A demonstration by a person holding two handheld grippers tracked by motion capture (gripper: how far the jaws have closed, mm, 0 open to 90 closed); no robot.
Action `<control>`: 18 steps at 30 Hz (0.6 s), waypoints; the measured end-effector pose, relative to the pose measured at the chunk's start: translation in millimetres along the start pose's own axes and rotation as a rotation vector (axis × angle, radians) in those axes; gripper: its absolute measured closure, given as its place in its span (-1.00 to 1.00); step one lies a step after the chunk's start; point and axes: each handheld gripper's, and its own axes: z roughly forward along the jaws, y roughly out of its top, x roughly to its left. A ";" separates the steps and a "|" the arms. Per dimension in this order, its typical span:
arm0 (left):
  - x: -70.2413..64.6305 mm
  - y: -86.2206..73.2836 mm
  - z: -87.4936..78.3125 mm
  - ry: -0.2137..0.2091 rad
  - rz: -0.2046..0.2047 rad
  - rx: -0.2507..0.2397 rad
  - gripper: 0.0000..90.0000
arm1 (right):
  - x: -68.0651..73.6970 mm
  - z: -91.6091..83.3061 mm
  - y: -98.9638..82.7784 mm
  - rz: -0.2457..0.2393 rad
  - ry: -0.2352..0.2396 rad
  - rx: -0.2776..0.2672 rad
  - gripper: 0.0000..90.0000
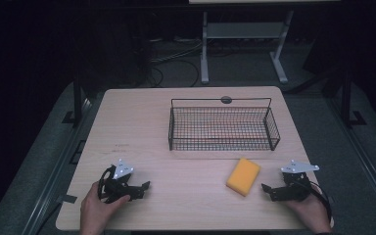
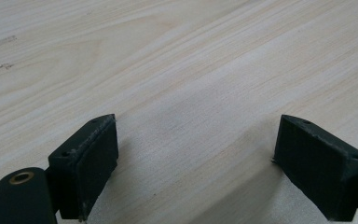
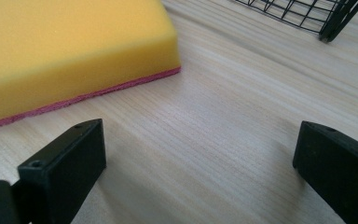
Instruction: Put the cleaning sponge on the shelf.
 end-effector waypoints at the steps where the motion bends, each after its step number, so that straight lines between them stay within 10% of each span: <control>1: 0.0 0.0 0.0 0.000 -0.001 0.000 -0.72 | 0.0 -0.3 0.0 0.001 -0.001 0.000 -0.93; 8: 0.0 0.0 0.0 0.000 0.000 0.000 -0.72 | -1.9 -5.3 2.7 0.003 -0.006 0.014 -0.60; 18: 0.0 0.0 -0.1 0.000 0.000 0.000 -0.72 | -0.5 -12.8 18.0 -0.020 0.047 0.050 0.75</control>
